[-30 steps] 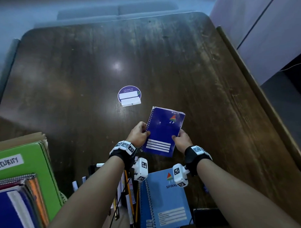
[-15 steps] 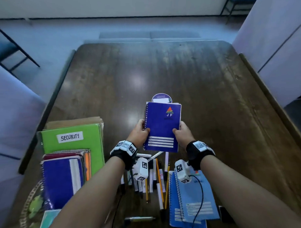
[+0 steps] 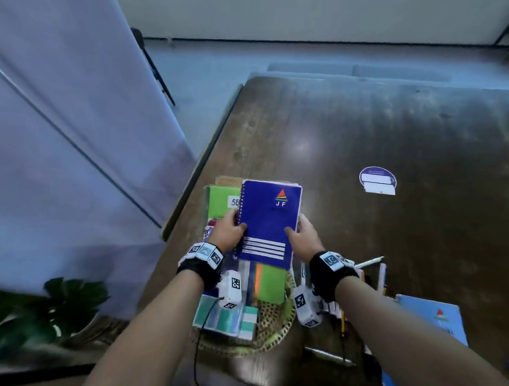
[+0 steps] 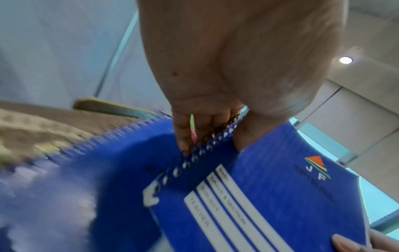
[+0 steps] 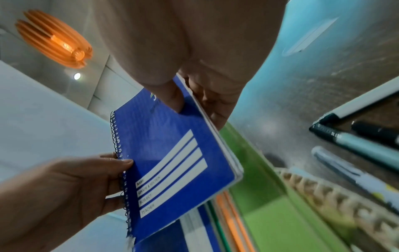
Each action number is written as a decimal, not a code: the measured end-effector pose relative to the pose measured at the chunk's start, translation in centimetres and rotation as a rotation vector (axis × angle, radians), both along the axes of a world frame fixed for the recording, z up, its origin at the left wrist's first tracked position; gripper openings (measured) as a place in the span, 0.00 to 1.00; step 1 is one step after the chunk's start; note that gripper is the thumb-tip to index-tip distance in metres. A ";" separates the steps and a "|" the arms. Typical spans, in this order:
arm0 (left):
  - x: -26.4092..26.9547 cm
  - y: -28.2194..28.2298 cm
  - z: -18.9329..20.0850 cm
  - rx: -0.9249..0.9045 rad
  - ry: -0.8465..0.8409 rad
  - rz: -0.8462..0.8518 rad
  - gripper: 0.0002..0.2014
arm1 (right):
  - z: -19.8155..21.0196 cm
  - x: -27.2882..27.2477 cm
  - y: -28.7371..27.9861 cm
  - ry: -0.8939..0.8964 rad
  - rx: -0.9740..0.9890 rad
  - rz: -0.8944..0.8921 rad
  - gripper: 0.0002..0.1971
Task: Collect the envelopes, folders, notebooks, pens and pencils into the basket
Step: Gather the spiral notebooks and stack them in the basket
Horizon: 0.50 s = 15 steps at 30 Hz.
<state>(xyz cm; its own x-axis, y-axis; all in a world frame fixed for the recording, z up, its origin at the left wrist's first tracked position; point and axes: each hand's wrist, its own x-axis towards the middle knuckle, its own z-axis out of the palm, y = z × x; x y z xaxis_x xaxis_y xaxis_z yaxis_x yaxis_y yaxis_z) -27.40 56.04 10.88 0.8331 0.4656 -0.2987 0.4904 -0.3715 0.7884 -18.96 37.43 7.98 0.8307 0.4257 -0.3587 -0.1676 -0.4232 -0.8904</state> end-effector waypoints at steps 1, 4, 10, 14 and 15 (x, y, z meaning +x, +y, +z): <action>-1.0 1.1 -0.4 0.025 0.041 0.009 0.13 | -0.2 -0.9 0.9 0.005 -0.007 0.032 0.10; -4.1 3.8 -1.4 0.100 0.185 0.017 0.14 | -1.7 -3.3 3.4 0.036 -0.062 0.122 0.10; -8.1 6.0 -3.6 0.249 0.334 0.097 0.15 | -5.1 -6.2 6.2 0.011 -0.298 0.268 0.09; -8.8 6.2 -5.0 0.276 0.427 0.098 0.17 | -5.9 -7.6 6.7 -0.067 -0.518 0.304 0.10; -8.8 6.3 -5.3 0.289 0.441 0.087 0.18 | -5.9 -7.9 6.8 -0.080 -0.549 0.316 0.10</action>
